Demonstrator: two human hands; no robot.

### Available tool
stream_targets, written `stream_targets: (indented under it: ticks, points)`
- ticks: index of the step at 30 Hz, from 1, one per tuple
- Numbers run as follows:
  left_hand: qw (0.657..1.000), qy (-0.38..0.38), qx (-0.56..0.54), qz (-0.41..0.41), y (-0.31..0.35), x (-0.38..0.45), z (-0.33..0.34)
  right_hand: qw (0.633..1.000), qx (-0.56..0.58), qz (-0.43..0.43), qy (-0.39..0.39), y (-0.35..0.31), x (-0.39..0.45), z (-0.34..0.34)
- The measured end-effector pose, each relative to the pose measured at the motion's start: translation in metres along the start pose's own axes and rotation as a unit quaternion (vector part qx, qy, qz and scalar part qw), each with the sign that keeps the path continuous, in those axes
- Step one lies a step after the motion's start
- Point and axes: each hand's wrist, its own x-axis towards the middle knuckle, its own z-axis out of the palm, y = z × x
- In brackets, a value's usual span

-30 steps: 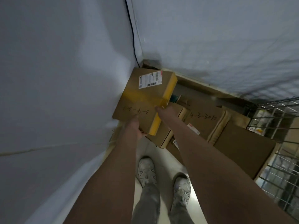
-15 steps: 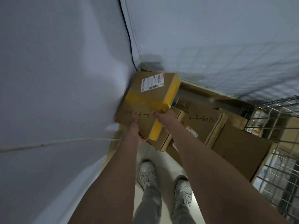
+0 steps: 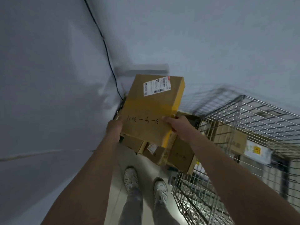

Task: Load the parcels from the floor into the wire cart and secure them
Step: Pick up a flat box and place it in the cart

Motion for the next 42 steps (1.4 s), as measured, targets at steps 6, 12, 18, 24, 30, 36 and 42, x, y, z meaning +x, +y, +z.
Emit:
stream_targets:
  ticks: [6, 12, 18, 24, 30, 36, 42]
  points:
    - [0.985, -0.038, 0.113, 0.124, 0.023, -0.128, -0.011, 0.997, 0.038, -0.06, -0.029, -0.017, -0.13, -0.077]
    - [0.981, -0.139, 0.026, 0.133, 0.005, -0.192, -0.022, 0.985, 0.148, -0.085, -0.036, 0.011, -0.243, -0.135]
    - [0.956, -0.194, 0.006, 0.221, -0.018, -0.296, -0.015, 0.975, 0.199, -0.096, 0.017, 0.061, -0.313, -0.151]
    - [0.937, -0.219, 0.041, 0.27, -0.049, -0.371, 0.015, 0.964, 0.217, -0.106, 0.109, 0.108, -0.37, -0.178]
    - [0.908, -0.241, 0.131, 0.318, -0.073, -0.438, 0.053, 0.956, 0.196, -0.08, 0.205, 0.148, -0.403, -0.223]
    - [0.898, -0.226, 0.159, 0.342, -0.1, -0.482, 0.12, 0.944, 0.218, -0.075, 0.236, 0.19, -0.418, -0.291]
    - [0.903, -0.228, 0.169, 0.323, -0.131, -0.521, 0.221, 0.943, 0.234, -0.078, 0.222, 0.247, -0.401, -0.389]
